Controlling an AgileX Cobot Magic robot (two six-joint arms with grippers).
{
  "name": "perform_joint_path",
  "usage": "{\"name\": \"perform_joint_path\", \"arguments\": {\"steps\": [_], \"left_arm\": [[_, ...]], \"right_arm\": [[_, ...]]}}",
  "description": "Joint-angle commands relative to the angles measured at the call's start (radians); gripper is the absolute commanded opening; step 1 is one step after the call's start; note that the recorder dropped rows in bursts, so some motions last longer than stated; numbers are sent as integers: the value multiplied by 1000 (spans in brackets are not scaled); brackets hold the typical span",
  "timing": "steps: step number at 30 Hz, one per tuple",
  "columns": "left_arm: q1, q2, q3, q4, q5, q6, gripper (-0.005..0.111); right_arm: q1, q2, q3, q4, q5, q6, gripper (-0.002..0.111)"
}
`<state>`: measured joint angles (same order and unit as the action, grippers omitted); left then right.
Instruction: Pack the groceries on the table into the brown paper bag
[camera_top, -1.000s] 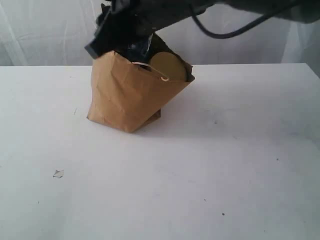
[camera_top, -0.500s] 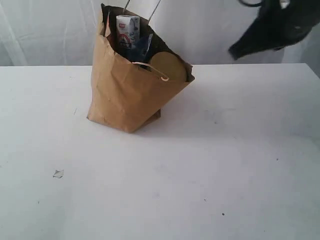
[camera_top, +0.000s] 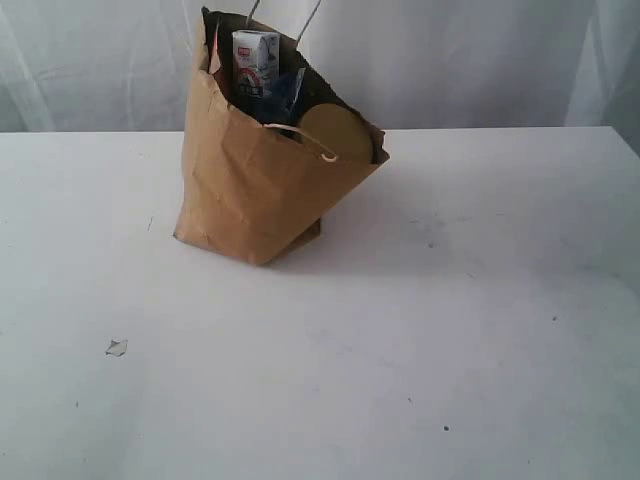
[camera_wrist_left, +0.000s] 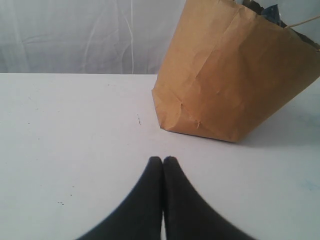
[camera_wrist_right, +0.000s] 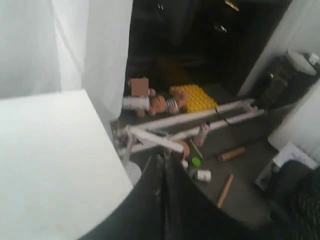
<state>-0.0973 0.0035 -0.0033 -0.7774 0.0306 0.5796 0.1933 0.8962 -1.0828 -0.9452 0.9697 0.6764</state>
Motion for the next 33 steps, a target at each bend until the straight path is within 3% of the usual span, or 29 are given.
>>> {"name": "perform_joint_path", "arguments": {"steps": [1,4,12,25,33], "left_arm": [[-7,-3,3,-20,-4,0,0],[-7,-3,3,-20,-4,0,0],[-7,-3,3,-20,-4,0,0],[-7,-3,3,-20,-4,0,0],[-7,-3,3,-20,-1,0,0]], "right_arm": [[-2,-234,5,26,-136,-266,0],[-2,-367,5,175,-167,-356,0],[-2,-548,5,512,-7,-462,0],[-7,-547,37,624,-45,-568,0],[-214,-750,249,716,-238,-560,0]]}}
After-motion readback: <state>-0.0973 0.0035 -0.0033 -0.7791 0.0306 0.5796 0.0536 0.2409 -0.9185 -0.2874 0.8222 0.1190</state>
